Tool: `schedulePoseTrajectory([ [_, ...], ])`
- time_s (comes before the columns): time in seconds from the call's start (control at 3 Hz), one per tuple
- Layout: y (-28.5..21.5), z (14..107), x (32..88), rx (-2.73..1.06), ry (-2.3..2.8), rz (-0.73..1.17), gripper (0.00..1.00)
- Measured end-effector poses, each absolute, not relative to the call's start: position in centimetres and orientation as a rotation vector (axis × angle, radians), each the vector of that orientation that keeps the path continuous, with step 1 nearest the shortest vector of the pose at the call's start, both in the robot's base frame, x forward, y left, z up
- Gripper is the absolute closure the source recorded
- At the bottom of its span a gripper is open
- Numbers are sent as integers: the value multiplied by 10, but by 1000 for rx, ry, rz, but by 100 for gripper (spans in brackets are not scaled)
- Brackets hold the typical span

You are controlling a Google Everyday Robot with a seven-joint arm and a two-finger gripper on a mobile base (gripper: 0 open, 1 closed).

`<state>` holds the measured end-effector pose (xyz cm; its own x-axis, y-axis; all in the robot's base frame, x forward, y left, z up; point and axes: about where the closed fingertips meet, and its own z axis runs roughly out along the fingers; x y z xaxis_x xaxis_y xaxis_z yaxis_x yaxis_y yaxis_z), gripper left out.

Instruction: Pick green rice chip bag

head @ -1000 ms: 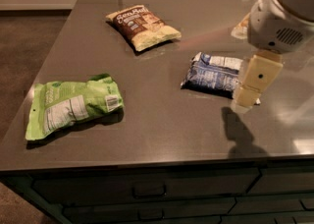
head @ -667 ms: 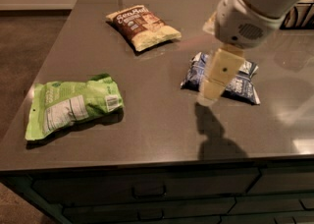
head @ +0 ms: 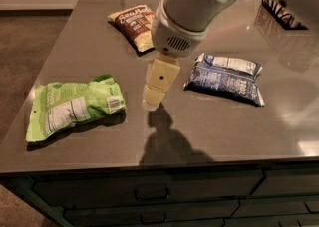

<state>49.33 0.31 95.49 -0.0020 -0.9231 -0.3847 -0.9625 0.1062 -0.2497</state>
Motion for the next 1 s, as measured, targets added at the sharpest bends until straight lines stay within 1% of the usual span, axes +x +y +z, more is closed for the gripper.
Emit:
schedulePoseTrajectory([
  [0.67, 89, 903, 481, -1978, 1892, 168, 0],
  [1.0, 118, 879, 479, -2046, 1881, 184, 0],
])
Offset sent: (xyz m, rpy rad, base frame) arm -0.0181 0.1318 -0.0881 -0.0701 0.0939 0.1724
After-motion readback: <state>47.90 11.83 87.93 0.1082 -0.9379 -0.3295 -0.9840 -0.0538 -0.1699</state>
